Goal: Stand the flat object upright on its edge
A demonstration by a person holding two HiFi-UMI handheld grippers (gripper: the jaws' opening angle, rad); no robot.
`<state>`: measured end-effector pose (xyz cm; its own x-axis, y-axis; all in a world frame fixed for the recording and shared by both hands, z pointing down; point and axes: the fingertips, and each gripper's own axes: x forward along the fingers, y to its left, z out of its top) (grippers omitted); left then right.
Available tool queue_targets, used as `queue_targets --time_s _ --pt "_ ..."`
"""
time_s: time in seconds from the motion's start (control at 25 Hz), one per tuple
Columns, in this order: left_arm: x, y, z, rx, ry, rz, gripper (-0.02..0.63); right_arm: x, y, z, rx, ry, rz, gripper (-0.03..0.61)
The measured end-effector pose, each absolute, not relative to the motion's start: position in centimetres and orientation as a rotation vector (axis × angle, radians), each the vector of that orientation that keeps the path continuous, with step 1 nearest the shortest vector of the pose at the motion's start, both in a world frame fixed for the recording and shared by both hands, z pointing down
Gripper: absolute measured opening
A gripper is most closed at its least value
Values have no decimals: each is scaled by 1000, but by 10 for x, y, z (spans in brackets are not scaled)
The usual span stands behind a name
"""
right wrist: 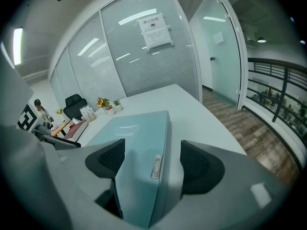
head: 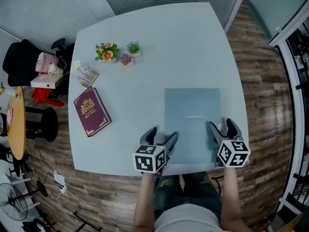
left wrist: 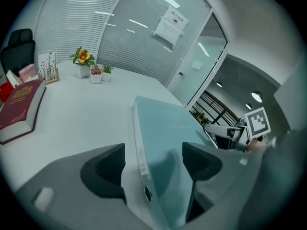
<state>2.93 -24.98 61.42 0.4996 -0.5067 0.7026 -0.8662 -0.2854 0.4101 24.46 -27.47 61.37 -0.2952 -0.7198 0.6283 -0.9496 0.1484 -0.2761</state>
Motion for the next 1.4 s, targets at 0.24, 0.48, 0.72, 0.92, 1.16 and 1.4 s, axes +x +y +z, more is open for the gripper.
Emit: queue_targets --time_s 0.24,0.48,0.72,0.92,1.16,1.4 --pt "36 -251 630 1927 -1090 588 365 242 -277 631 1561 -2074 971 374" --pt "41 -251 641 1903 -1040 579 365 239 -276 642 1505 -2089 1055 379" --pt "42 -252 648 1880 -967 528 371 235 -276 649 1462 -2114 1231 376" --pt "45 -253 650 1874 -909 504 371 232 -276 655 1411 -2129 1393 368" --pt "51 -252 654 1849 -835 453 359 231 -276 660 1368 -2127 1481 385" --pt "53 -253 658 1849 -779 436 364 229 -276 663 1350 -2112 1527 396"
